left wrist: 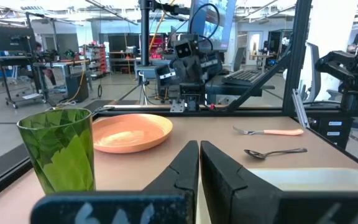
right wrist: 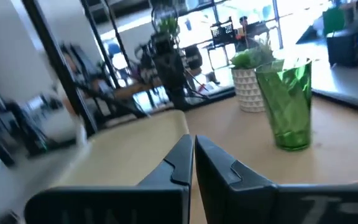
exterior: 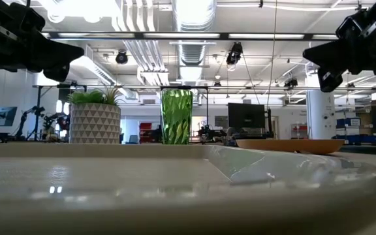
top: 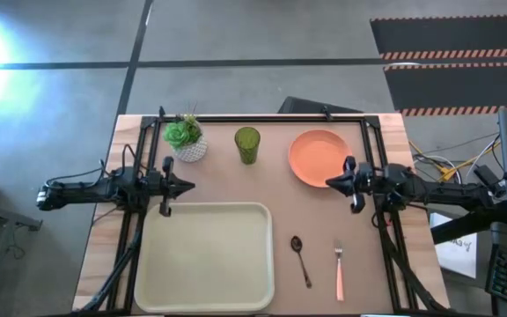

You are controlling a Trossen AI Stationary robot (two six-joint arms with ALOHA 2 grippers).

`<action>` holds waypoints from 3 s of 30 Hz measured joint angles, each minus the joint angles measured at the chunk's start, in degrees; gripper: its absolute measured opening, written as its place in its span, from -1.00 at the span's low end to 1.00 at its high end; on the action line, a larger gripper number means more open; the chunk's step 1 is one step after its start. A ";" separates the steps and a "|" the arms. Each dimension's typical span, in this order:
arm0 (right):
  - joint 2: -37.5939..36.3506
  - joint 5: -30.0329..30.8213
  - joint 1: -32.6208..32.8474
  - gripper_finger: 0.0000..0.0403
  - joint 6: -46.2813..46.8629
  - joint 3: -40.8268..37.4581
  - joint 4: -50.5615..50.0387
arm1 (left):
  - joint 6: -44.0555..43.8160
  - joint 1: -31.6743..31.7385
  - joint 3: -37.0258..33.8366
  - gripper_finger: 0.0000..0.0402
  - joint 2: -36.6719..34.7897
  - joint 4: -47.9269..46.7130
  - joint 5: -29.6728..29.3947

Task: Pick and place plate/cup/fork/spoon on tray
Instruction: Put the orange plate on the right side of the white tray

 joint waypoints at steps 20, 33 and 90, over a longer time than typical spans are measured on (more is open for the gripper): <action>0.50 13.34 0.01 -0.96 4.51 0.00 28.49 | -0.02 -0.01 0.00 -1.00 0.00 0.00 0.02; 5.85 14.88 0.00 -0.96 5.67 0.00 28.43 | -17.23 0.01 0.00 -1.00 -0.10 18.61 -10.69; 61.08 11.69 1.88 -0.95 4.98 59.35 -67.87 | -4.48 0.01 3.37 -1.00 0.20 30.85 -18.53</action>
